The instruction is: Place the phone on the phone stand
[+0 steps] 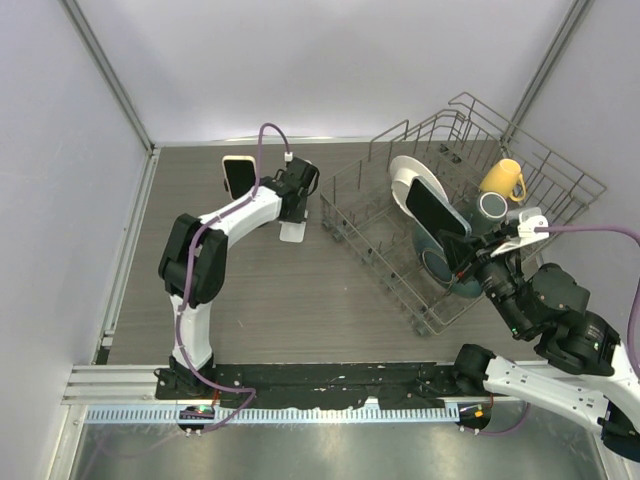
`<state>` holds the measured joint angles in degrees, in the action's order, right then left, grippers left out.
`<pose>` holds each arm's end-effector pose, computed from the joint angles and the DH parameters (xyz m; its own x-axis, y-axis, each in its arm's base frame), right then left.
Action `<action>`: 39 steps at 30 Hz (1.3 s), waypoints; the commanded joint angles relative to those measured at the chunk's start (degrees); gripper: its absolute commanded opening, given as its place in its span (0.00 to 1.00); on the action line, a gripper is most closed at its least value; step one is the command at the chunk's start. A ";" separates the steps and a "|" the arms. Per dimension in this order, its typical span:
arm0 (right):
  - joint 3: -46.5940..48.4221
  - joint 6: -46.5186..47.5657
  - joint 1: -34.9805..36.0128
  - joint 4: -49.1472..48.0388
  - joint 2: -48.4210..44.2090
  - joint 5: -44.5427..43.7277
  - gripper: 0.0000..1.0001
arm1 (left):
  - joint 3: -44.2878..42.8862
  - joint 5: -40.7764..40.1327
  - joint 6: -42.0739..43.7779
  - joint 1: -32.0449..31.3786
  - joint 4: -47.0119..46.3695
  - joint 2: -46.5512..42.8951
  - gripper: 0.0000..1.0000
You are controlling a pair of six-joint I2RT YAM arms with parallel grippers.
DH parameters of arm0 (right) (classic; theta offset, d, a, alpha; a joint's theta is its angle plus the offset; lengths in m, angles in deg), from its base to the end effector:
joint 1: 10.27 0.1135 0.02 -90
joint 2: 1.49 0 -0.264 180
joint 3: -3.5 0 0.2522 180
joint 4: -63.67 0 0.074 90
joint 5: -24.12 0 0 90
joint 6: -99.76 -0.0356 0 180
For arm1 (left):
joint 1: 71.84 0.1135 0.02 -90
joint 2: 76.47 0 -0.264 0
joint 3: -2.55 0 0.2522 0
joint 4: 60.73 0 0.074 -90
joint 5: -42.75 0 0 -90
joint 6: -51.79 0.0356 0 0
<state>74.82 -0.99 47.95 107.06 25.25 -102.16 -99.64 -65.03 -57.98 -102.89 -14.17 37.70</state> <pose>0.0530 0.0455 0.4114 -0.0590 0.1903 -0.9799 -0.3692 0.9079 0.1986 0.3749 -0.2130 0.2100 -0.8077 0.1103 -0.5792 0.0865 0.9939 0.0686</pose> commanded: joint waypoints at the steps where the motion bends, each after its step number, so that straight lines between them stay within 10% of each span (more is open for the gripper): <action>1: 2.12 0.28 -0.03 -4.93 0.86 0.15 0.00 | -2.37 1.69 -1.15 0.37 -1.94 0.70 0.22; 8: 2.38 1.07 -0.03 -4.75 2.17 1.20 0.00 | -2.55 3.10 -2.03 0.46 -0.19 -1.65 0.25; 17: 4.57 11.34 -0.03 -2.65 5.16 4.54 0.00 | 6.15 15.82 -4.84 0.64 0.34 -18.88 0.65; 24: 12.21 20.57 -0.03 6.37 17.18 8.58 0.00 | 9.23 25.86 -6.42 0.64 2.79 -35.47 0.72; 39: 55.53 35.35 -0.12 37.75 64.16 26.78 0.00 | 20.64 4.78 4.39 0.64 12.03 -70.21 0.72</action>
<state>118.36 29.50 47.84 135.37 76.85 -79.07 -82.46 -53.97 -57.34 -102.45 -4.49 -26.76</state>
